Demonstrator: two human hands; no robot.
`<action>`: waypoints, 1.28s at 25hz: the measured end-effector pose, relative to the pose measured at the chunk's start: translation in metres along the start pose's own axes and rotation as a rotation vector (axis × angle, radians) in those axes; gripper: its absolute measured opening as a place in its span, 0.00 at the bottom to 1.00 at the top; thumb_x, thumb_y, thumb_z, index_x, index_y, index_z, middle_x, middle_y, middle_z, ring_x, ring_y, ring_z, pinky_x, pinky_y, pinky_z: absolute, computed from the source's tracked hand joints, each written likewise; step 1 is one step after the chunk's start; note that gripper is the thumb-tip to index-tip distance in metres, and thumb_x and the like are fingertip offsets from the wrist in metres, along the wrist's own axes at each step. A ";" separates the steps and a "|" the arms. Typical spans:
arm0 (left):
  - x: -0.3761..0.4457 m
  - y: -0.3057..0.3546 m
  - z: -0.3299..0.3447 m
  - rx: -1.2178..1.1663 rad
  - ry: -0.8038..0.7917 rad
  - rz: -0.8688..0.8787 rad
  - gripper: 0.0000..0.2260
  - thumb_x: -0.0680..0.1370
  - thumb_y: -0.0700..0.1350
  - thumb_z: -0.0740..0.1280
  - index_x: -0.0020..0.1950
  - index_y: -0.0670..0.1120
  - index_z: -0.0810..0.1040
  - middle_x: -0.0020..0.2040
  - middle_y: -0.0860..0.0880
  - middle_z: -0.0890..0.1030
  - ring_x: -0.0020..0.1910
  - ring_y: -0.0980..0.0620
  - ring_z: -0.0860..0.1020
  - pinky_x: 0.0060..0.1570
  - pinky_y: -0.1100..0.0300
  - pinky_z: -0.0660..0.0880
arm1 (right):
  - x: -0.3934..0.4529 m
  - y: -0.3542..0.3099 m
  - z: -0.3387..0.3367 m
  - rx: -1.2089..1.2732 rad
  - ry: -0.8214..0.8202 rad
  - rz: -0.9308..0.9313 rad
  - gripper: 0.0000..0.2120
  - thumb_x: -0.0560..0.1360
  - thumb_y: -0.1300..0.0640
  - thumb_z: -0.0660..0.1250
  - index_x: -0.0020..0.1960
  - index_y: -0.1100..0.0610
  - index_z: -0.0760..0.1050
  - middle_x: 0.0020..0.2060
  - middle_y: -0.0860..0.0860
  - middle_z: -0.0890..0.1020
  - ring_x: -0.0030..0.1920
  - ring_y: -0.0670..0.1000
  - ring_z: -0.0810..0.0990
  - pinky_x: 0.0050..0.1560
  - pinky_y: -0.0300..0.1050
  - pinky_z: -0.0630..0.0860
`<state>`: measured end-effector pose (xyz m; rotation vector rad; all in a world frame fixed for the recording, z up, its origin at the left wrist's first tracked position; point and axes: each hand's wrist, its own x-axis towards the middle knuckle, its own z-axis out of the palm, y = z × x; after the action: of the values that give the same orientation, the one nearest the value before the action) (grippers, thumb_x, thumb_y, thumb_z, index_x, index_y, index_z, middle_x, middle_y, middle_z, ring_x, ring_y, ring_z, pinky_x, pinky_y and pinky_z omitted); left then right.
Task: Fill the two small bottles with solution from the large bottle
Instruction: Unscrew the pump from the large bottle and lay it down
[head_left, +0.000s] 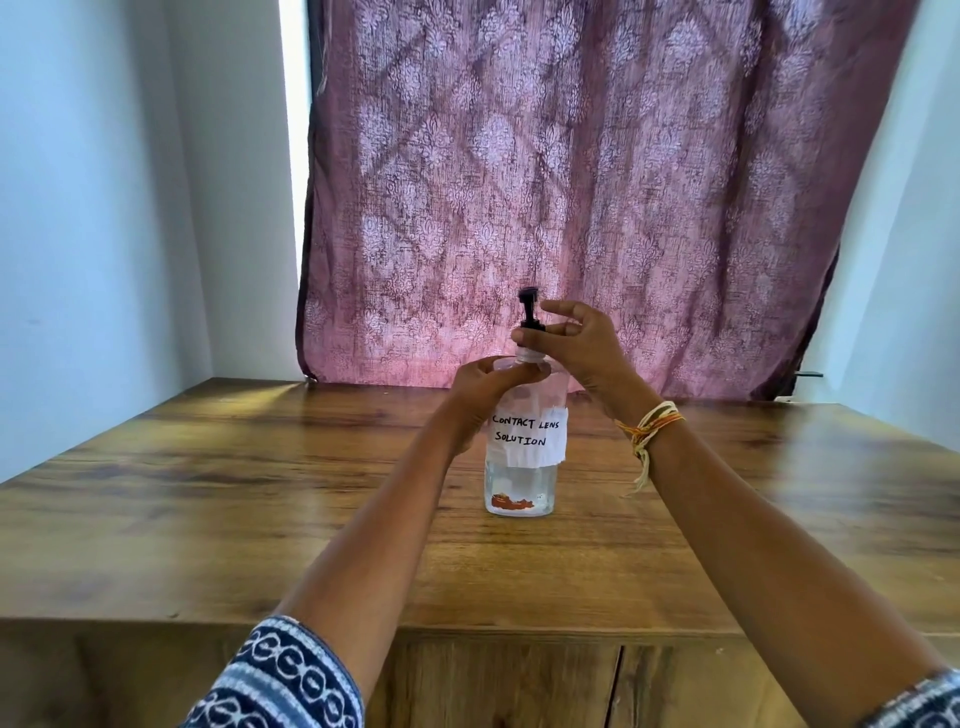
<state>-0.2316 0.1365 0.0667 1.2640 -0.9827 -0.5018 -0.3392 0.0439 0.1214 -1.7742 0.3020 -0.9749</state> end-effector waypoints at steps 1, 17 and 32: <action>0.000 0.000 0.000 0.004 0.003 -0.001 0.22 0.61 0.56 0.76 0.49 0.44 0.84 0.46 0.42 0.86 0.47 0.41 0.84 0.50 0.48 0.79 | 0.000 0.000 -0.002 0.012 0.011 0.002 0.26 0.67 0.62 0.77 0.62 0.60 0.74 0.41 0.54 0.84 0.42 0.50 0.83 0.47 0.45 0.79; 0.001 0.000 -0.001 0.047 0.003 -0.022 0.19 0.67 0.51 0.75 0.52 0.41 0.81 0.47 0.41 0.85 0.38 0.46 0.83 0.40 0.57 0.78 | 0.020 -0.041 -0.017 0.029 -0.063 -0.045 0.11 0.69 0.60 0.75 0.51 0.59 0.82 0.45 0.54 0.85 0.46 0.48 0.82 0.47 0.40 0.74; 0.002 0.013 -0.007 0.066 -0.038 -0.146 0.15 0.69 0.48 0.75 0.52 0.42 0.81 0.46 0.40 0.85 0.40 0.43 0.83 0.42 0.51 0.81 | 0.036 -0.125 -0.023 0.006 0.027 -0.133 0.08 0.70 0.61 0.75 0.48 0.59 0.82 0.42 0.54 0.84 0.42 0.49 0.82 0.44 0.43 0.76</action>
<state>-0.2273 0.1420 0.0802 1.3967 -0.9494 -0.6122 -0.3629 0.0599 0.2500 -1.7947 0.1989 -1.0933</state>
